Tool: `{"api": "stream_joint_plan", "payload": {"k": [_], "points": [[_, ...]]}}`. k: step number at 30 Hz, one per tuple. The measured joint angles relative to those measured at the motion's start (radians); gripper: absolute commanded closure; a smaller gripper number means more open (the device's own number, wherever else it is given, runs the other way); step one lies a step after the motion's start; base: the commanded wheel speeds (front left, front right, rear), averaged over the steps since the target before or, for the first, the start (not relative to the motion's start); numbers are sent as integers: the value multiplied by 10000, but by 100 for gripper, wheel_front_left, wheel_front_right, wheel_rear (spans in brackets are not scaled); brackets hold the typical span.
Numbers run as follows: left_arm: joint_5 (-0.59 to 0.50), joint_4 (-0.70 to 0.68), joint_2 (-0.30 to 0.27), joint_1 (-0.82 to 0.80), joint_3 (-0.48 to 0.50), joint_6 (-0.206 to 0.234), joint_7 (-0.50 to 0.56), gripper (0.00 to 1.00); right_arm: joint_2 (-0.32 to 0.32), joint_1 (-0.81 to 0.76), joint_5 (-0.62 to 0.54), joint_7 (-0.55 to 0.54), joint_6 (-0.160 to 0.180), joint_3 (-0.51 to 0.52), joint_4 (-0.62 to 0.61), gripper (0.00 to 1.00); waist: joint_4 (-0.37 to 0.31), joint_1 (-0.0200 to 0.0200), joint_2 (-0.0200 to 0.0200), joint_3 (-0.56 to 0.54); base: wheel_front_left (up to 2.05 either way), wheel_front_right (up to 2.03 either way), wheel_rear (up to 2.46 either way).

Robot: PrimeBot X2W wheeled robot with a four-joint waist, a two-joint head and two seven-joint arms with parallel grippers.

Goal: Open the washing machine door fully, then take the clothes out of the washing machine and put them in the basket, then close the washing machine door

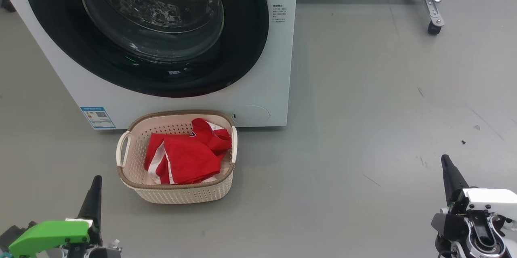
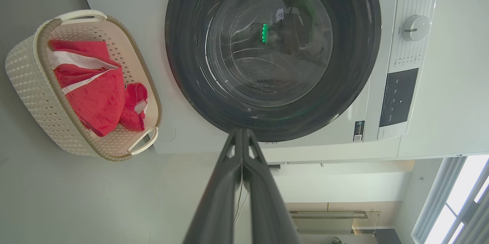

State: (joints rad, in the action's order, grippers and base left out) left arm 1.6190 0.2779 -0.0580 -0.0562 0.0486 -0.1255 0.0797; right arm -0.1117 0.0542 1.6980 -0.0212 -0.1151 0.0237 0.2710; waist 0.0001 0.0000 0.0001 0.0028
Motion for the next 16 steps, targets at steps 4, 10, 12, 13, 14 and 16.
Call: {"api": "stream_joint_plan", "payload": {"k": [4,10,12,13,14,16], "points": [[0,-2,2,0,2,0,0,100,0,1,0,0,0,8,6,100,0,0,0,0,0,0,0],[0,-4,4,0,4,0,2,100,2,2,0,-4,-2,13,13,100,0,0,0,0,0,0,0],[0,-4,4,0,6,0,31,100,4,2,0,-13,-4,17,15,100,0,0,0,0,0,0,0],[0,-4,6,0,6,0,33,100,4,2,0,-13,-10,17,17,100,0,0,0,0,0,0,0],[0,-4,6,0,6,0,33,100,4,2,0,-13,-10,19,19,100,-1,0,0,0,0,0,0],[0,-6,6,0,8,0,42,100,6,2,0,-13,-10,21,25,100,-1,0,0,0,0,0,0]]}}
